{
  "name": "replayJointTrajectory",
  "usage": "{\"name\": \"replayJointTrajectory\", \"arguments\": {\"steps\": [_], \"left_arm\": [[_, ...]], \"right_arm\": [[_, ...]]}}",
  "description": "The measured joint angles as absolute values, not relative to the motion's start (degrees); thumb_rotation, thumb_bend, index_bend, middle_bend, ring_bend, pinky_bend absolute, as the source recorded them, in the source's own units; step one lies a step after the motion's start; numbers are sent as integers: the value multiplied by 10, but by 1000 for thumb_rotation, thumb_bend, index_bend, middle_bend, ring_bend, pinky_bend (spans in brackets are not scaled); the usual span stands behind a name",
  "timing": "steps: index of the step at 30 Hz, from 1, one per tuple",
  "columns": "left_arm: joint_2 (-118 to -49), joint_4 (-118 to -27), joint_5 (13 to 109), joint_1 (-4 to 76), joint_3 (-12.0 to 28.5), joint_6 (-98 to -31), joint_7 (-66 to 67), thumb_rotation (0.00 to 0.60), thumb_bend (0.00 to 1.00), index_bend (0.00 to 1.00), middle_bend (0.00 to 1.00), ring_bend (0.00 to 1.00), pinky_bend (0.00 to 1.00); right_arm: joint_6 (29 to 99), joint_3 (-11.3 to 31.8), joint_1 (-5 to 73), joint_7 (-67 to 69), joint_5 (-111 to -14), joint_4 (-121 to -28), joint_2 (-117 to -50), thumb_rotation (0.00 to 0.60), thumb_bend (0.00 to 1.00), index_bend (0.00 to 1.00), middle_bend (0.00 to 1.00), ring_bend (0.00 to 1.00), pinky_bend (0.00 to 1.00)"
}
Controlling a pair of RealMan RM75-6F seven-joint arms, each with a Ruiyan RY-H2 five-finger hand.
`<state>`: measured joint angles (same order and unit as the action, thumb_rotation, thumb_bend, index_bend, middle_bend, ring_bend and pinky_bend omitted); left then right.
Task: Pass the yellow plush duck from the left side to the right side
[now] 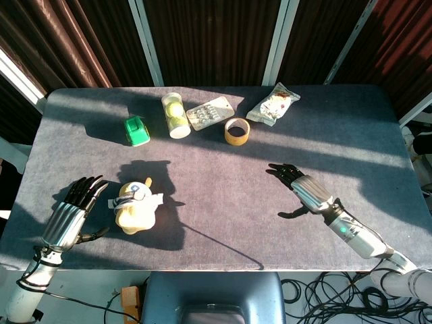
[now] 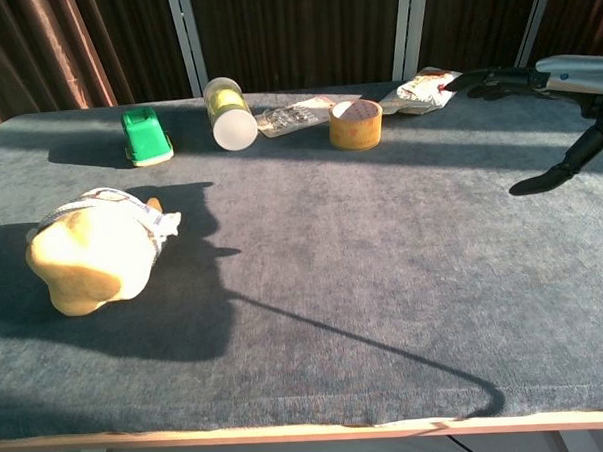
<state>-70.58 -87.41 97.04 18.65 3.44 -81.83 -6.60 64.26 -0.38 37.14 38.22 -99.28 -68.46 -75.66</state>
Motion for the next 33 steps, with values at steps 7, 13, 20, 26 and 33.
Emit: {"name": "replayJointTrajectory", "arguments": {"steps": [7, 13, 20, 26, 33], "left_arm": [[-705, -877, 968, 188, 30, -819, -65, 600, 145, 0, 0, 0, 75], [-706, -876, 965, 190, 28, -816, -64, 600, 144, 0, 0, 0, 75], [-708, -876, 946, 194, 27, -798, -56, 600, 146, 0, 0, 0, 83], [-707, -883, 912, 200, 27, -757, -21, 600, 149, 0, 0, 0, 93], [-703, -917, 866, 216, 24, -688, 18, 600, 151, 0, 0, 0, 104]], "right_arm": [[641, -12, 377, 391, -989, -670, -765, 600, 0, 0, 0, 0, 0], [648, -14, 377, 397, -984, -668, -764, 600, 0, 0, 0, 0, 0], [661, -16, 371, 386, -979, -665, -759, 600, 0, 0, 0, 0, 0], [688, -9, 350, 351, -960, -666, -751, 600, 0, 0, 0, 0, 0], [714, -3, 329, 326, -948, -675, -735, 600, 0, 0, 0, 0, 0]]}}
